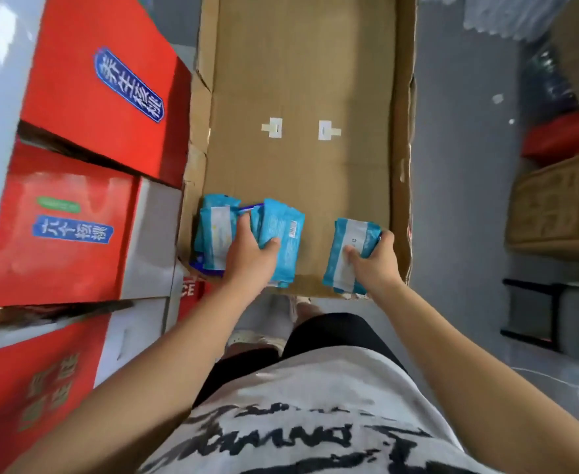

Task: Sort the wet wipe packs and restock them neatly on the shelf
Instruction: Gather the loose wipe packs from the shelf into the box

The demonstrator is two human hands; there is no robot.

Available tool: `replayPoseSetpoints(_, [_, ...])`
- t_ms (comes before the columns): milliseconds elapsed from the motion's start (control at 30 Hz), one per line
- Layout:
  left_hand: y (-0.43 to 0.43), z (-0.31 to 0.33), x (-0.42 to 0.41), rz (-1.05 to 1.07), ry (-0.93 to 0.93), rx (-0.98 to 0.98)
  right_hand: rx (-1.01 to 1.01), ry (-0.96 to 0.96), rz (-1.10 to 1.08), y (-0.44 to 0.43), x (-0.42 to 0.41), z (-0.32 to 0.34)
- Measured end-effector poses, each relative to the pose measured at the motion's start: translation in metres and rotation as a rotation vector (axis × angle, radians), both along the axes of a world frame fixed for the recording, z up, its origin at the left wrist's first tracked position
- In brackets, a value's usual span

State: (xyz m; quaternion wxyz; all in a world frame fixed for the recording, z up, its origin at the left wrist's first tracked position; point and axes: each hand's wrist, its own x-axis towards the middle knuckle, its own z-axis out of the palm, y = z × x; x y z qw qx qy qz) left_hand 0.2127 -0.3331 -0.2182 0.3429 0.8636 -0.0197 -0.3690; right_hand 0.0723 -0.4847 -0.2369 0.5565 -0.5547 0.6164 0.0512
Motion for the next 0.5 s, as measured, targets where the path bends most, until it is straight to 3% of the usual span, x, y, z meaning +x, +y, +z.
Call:
replayPoseSetpoints(133, [-0.035, -0.029, 0.002, -0.12, 0.023, 0.016, 0.005, -0.024, 0.016, -0.006, 0.005, -0.019])
replayPoseSetpoints(367, [-0.046, -0.062, 0.017, -0.552, -0.014, 0.03, 0.007, 0.02, 0.099, -0.018, 0.007, -0.045])
replayPoseSetpoints(500, [-0.044, -0.071, 0.032, -0.878, -0.269, 0.244, -0.008, 0.077, 0.153, -0.014, 0.013, -0.055])
